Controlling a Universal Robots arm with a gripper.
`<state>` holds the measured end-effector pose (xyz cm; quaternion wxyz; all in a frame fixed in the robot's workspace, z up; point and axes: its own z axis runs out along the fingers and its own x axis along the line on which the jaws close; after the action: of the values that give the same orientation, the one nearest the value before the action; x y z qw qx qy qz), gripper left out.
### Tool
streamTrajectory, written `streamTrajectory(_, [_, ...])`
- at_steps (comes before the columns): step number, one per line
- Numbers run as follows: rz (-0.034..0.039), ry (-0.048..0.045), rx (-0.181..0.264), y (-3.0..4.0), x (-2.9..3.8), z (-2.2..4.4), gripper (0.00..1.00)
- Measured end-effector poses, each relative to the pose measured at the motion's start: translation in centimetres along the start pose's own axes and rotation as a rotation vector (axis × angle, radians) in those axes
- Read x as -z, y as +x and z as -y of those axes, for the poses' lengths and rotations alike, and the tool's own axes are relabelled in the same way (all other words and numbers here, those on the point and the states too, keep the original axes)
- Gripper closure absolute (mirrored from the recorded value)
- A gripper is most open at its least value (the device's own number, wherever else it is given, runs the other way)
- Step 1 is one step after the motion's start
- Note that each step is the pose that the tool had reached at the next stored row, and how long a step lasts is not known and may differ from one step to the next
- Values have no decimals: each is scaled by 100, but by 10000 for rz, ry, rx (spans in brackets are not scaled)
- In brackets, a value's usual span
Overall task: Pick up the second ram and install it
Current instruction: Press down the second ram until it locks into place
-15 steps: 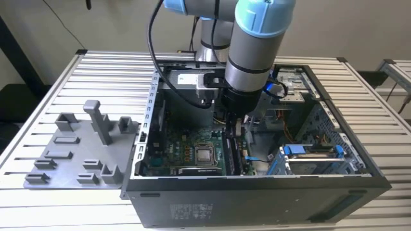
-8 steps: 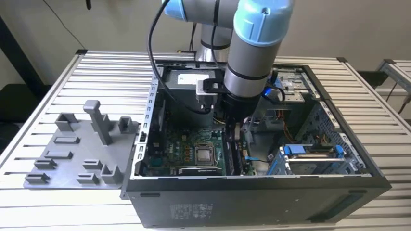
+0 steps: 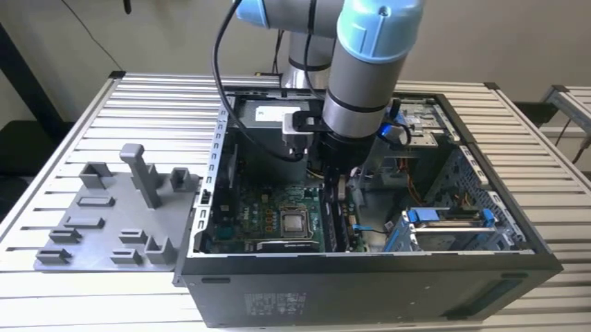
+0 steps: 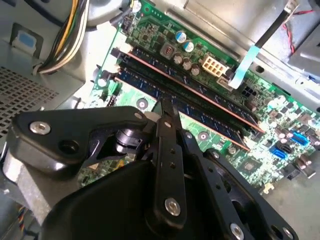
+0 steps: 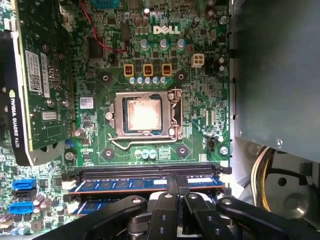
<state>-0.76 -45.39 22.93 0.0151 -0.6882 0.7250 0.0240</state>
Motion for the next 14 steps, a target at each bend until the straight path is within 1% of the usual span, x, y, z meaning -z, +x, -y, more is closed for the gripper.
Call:
streamTrajectory(6, [-23,-6,0,8,-100,14,89])
streamTrajectory(7, [-25,-6,0,7,-105,15,89])
streamTrajectory(9, [17,3,0,-2,-39,15,89])
streamTrajectory(10, [-1,-3,1,-3,16,14,89])
streamTrajectory(14, [0,-2,1,-11,196,11,89])
